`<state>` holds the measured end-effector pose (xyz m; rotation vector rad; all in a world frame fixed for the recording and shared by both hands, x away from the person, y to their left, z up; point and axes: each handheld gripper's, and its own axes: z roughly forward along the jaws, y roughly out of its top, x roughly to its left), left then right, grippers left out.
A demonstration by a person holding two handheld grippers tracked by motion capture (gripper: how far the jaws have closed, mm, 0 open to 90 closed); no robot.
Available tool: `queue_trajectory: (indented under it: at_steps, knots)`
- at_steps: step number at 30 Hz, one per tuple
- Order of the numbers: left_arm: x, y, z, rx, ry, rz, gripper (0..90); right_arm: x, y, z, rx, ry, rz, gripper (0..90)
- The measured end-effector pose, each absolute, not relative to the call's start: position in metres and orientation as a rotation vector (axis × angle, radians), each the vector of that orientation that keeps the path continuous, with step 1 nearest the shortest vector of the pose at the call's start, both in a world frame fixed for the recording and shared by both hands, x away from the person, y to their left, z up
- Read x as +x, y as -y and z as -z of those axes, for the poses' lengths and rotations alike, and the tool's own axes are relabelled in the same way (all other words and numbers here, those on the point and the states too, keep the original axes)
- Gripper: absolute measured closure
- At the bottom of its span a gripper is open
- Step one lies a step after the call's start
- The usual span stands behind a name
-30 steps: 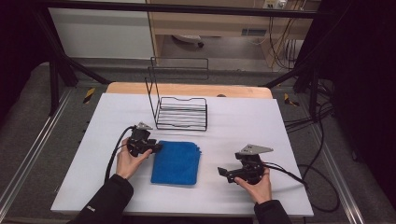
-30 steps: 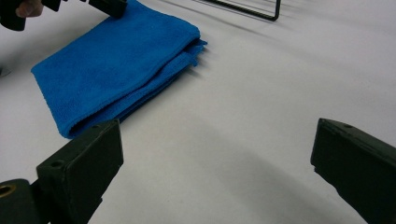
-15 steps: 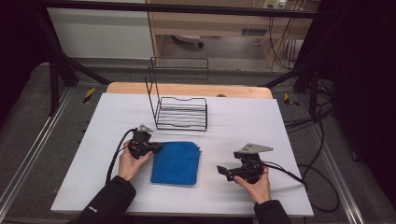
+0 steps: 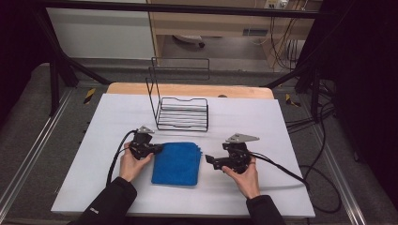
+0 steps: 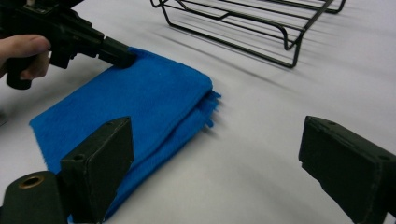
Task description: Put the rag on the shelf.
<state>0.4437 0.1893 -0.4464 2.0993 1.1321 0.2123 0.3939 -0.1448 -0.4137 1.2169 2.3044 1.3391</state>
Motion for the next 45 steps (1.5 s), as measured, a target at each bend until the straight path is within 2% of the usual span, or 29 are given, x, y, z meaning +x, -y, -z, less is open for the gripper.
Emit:
queue_trajectory:
  at_steps: [7, 15, 34, 39, 45]
  knots:
    - [0.443, -0.189, 0.447, 2.108, -1.116, -0.224, 85.0, 0.421, 0.111, 0.424, 1.251, -2.344, -1.268, 19.8]
    - [0.443, -0.189, 0.447, 2.117, -1.103, -0.228, 84.9, 0.439, 0.086, 0.441, 1.278, -2.398, -1.169, 36.0]
    - [0.443, -0.191, 0.448, 2.113, -1.080, -0.225, 84.7, 0.440, 0.081, 0.451, 1.375, -2.435, -1.176, 75.7]
    - [0.444, -0.192, 0.448, 2.108, -1.076, -0.213, 84.7, 0.440, 0.081, 0.450, 1.399, -2.450, -1.182, 82.4]
    - [0.444, -0.196, 0.451, 2.069, -1.089, -0.192, 84.7, 0.442, 0.082, 0.449, 1.429, -2.466, -1.186, 85.5]
